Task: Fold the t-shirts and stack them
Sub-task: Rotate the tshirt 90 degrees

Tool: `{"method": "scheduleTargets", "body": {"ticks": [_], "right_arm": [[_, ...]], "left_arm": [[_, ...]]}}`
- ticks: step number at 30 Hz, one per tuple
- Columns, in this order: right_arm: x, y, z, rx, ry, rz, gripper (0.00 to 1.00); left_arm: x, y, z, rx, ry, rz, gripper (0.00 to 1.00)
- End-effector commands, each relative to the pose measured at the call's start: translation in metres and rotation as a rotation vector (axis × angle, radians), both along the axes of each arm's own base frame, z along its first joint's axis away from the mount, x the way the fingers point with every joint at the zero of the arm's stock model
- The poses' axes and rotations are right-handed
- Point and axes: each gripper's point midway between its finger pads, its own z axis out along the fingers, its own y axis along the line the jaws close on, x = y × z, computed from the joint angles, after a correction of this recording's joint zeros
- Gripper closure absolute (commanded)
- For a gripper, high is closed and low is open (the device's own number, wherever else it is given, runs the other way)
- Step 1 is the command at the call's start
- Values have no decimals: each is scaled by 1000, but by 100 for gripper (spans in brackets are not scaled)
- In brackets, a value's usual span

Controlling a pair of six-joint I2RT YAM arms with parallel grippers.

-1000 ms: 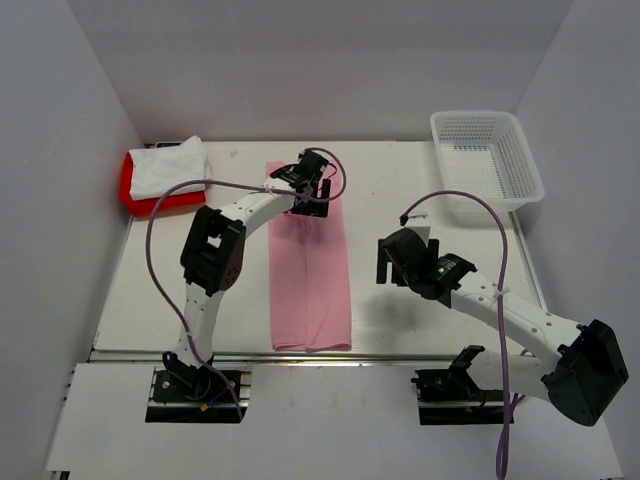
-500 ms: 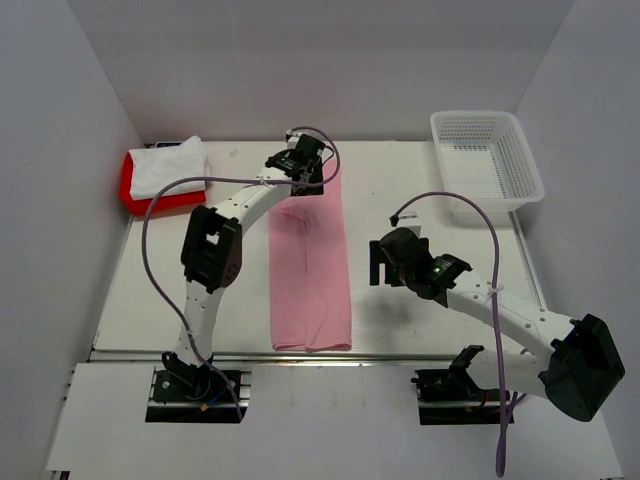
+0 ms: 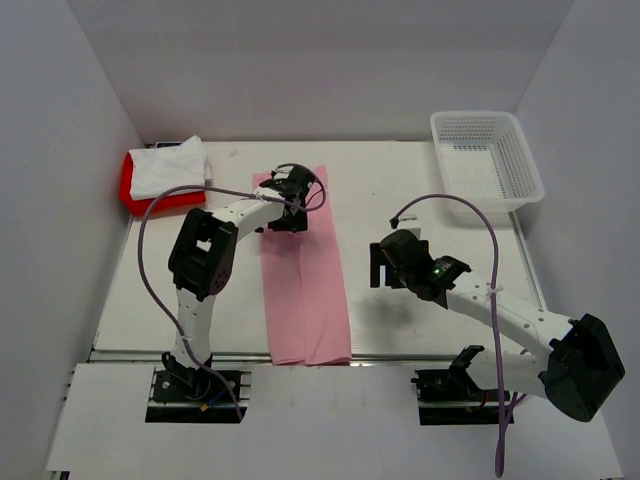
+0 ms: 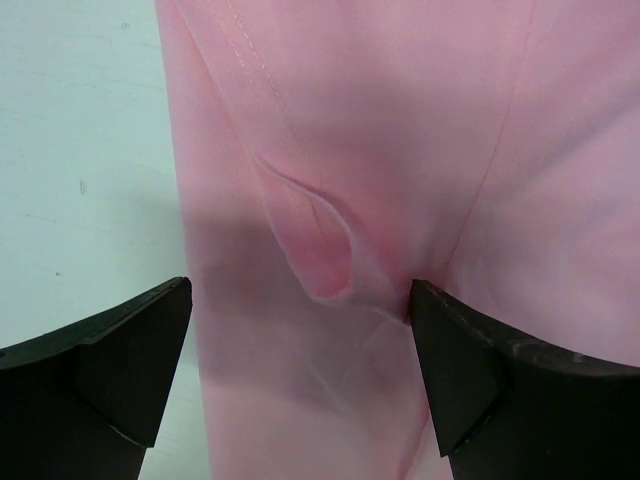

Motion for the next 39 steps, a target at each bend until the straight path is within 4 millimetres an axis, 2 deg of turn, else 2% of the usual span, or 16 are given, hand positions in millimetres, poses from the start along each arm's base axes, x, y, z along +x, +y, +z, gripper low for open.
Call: {"method": "scheduleTargets", "body": {"ticks": [1,4,5,11,19,22,26,31,32,36,38,39], "right_arm": [[5,4,2,14,-17,0,10],[5,5,1,13,-14,4,10],[5,6,1,18,-12,5,10],[4,6,-1,18,-5,8,10],[3,7,-4,19,3,13,10],[2,8,-4,21,8,17,10],[-1,7,-8,22,20,18,10],[0,7,-15,14,31,16,10],[-1,8,-16,13,37,20,10],[4,15,-10,12,30,47,10],[6,18,-9,15,27,51,10],[8,19,-5,18,18,56,10]], "left_arm": [[7,-10,51,-127,-133,-6,0],[3,-10,51,-141,-132,-12,0],[3,-10,60,-154,-155,-13,0],[0,2,63,-135,-203,47,0],[-2,17,17,-63,-120,100,0],[-14,25,2,-52,-66,131,0],[-38,30,-4,-86,-37,132,0],[-48,29,-8,-131,-46,124,0],[-50,28,-14,-130,-26,121,0],[-37,17,-4,-157,-41,84,0],[-26,10,13,-177,-76,52,0],[-11,-1,35,-212,-128,21,0]]}}
